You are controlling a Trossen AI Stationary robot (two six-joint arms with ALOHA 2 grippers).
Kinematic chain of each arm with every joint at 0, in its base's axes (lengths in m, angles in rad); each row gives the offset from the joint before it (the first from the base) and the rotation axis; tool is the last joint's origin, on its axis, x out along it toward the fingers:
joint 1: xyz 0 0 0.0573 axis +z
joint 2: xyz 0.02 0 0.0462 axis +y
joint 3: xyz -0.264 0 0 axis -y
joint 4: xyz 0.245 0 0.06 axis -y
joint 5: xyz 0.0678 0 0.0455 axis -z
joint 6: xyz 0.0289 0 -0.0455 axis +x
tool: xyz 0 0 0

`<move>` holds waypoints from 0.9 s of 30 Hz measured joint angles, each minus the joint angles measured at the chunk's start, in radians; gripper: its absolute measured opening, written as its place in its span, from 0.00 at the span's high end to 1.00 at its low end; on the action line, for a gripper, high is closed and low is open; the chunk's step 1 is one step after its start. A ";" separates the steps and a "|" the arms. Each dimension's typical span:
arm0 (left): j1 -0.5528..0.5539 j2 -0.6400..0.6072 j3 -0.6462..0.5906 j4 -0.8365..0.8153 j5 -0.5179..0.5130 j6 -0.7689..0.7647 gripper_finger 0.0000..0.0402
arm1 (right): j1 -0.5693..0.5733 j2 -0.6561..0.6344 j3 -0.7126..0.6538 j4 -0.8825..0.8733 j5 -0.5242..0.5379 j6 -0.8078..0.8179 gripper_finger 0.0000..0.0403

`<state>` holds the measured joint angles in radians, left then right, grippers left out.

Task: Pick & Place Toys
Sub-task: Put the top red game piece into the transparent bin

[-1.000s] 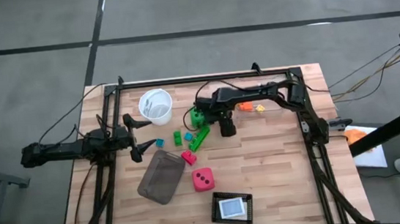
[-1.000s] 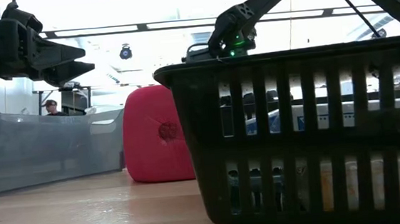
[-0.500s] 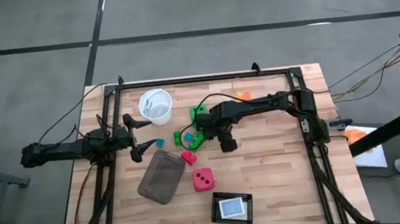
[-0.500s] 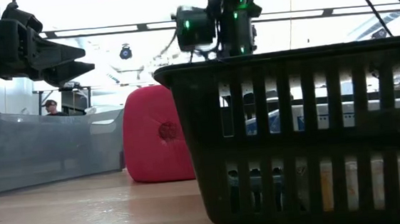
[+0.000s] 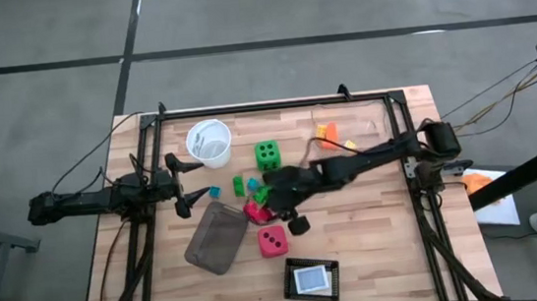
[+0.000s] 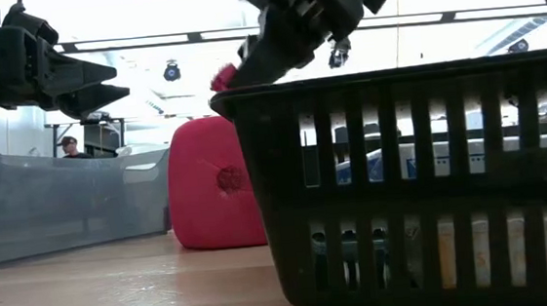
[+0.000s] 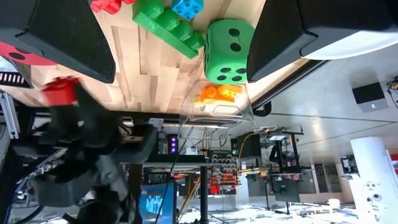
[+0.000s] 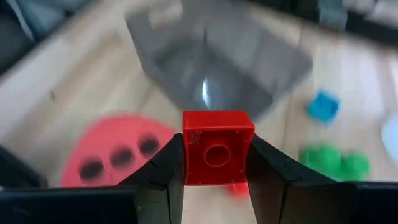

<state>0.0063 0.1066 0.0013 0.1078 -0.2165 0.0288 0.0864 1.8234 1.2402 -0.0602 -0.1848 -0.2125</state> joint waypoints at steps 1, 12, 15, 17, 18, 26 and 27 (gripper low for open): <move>0.000 0.000 0.000 0.000 0.000 0.000 0.10 | 0.009 -0.010 -0.047 0.097 0.000 0.006 0.70; 0.000 0.000 0.000 0.000 0.000 0.000 0.10 | 0.018 -0.109 -0.383 0.622 0.078 0.062 0.70; 0.000 0.000 0.000 0.000 0.000 0.000 0.10 | 0.009 -0.138 -0.435 0.679 0.117 0.063 0.70; 0.000 0.000 0.000 0.000 0.000 0.000 0.10 | 0.002 -0.154 -0.460 0.714 0.134 0.064 0.70; 0.000 0.000 0.000 0.000 0.000 -0.001 0.10 | -0.003 -0.165 -0.474 0.728 0.145 0.068 0.70; 0.000 0.002 0.000 0.002 0.000 -0.001 0.10 | -0.041 -0.213 -0.607 1.006 0.146 0.078 0.70; 0.000 0.001 0.000 -0.002 0.000 -0.001 0.10 | -0.048 -0.220 -0.623 1.037 0.144 0.081 0.70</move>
<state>0.0067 0.1077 0.0013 0.1057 -0.2165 0.0280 0.0388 1.6037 0.6170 0.9772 -0.0406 -0.1311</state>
